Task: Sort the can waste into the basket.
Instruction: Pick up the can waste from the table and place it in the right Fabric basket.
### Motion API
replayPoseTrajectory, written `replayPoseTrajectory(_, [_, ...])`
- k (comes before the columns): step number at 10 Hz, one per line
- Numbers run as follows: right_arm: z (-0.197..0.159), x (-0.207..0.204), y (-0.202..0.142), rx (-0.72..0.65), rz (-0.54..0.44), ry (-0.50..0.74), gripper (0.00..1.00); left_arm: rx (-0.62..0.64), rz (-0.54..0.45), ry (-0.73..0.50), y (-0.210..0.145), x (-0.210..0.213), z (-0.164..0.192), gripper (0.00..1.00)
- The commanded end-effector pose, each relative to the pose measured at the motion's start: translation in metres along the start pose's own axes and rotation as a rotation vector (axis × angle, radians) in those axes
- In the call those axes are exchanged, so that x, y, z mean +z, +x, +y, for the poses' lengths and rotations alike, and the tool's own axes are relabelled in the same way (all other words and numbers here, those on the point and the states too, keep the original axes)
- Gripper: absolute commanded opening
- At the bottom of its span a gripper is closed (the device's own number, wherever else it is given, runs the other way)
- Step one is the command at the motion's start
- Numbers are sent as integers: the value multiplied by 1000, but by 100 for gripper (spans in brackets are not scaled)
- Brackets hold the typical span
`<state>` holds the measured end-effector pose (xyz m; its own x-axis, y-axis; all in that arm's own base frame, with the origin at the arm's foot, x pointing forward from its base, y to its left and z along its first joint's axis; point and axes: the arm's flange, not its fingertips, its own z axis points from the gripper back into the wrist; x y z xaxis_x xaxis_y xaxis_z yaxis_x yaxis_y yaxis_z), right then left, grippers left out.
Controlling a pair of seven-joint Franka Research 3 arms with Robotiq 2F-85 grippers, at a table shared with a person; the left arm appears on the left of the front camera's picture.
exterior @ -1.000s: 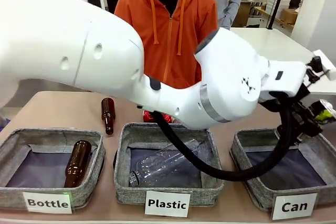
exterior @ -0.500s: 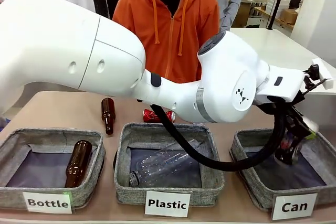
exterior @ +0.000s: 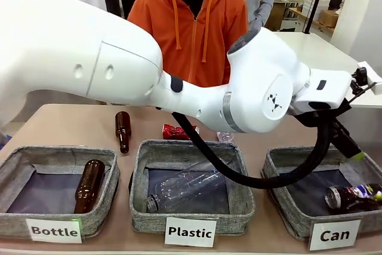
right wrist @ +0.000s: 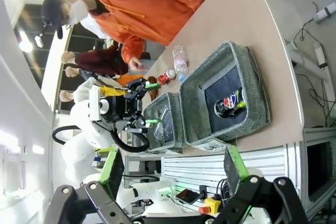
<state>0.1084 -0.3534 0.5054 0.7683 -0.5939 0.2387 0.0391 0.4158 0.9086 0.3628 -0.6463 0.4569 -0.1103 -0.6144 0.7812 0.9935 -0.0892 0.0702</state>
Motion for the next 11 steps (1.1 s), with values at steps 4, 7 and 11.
replayPoseTrajectory(4, [33, -65, 9, 10, 16, 19, 100, 181, 198, -151, -29, 143, -55, 100])
replayPoseTrajectory(7, [87, -164, -15, 106, 162, 84, 100, 292, 236, -28, -89, 239, -81, 100])
replayPoseTrajectory(11, [134, -283, -82, 116, 443, 163, 100, 791, 53, 216, -212, 422, -61, 100])
